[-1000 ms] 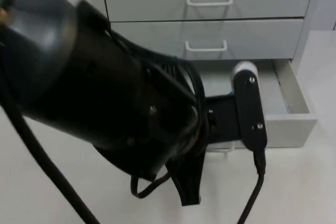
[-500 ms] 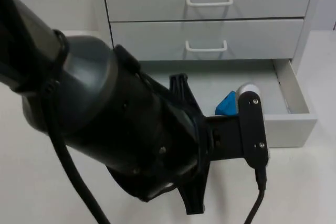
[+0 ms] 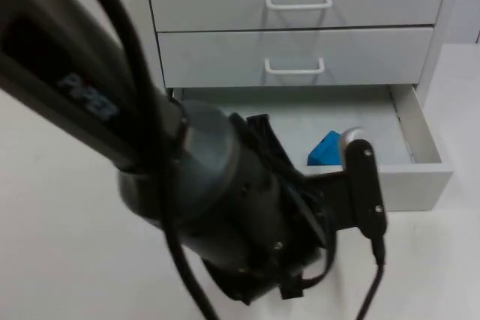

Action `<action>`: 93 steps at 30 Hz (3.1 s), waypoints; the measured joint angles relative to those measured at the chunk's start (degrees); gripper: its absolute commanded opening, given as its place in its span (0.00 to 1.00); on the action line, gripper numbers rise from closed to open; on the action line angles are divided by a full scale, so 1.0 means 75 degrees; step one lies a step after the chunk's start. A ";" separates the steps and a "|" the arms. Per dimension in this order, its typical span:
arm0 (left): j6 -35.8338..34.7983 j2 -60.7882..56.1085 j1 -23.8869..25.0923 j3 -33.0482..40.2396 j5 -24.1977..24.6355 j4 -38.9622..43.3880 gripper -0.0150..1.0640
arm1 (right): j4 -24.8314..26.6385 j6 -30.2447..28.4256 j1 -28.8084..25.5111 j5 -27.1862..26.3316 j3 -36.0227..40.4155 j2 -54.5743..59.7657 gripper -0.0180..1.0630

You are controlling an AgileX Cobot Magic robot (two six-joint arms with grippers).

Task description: Open the drawer with the left hand, place the block into the drawer with the right hand, then close the drawer with the left hand.

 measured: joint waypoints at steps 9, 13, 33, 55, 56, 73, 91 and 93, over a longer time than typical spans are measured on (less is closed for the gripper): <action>-0.0011 0.0392 0.0179 -0.0583 -0.0297 0.0021 0.01 | 0.0000 0.0000 0.0000 -0.0032 0.0000 0.0000 0.70; 0.0020 0.0428 0.0446 -0.0811 -0.0830 -0.0045 0.01 | 0.0000 0.0000 0.0000 -0.0032 0.0000 0.0000 0.70; 0.0130 0.0587 0.1501 -0.1773 -0.3537 0.0005 0.01 | 0.0000 0.0000 0.0000 -0.0032 0.0000 0.0000 0.69; 0.2989 0.0359 0.1663 -0.2217 -0.0892 -0.1903 0.01 | 0.0000 0.0000 0.0000 -0.0032 0.0000 0.0000 0.69; 0.3089 0.0288 0.1738 -0.2217 -0.0275 -0.2006 0.01 | 0.0000 0.0000 0.0000 -0.0032 0.0000 0.0000 0.69; 0.2361 0.0279 0.2015 -0.2169 0.0004 -0.1314 0.01 | 0.0014 0.0000 0.0000 -0.0018 0.0013 0.0000 0.69; 0.3115 0.0038 0.2163 -0.2183 -0.0073 -0.2914 0.01 | 0.0014 0.0000 0.0000 -0.0018 0.0013 0.0000 0.69; 0.4209 -0.0170 0.2002 -0.2183 -0.0054 -0.4578 0.01 | 0.0014 0.0000 0.0000 -0.0018 0.0013 0.0000 0.69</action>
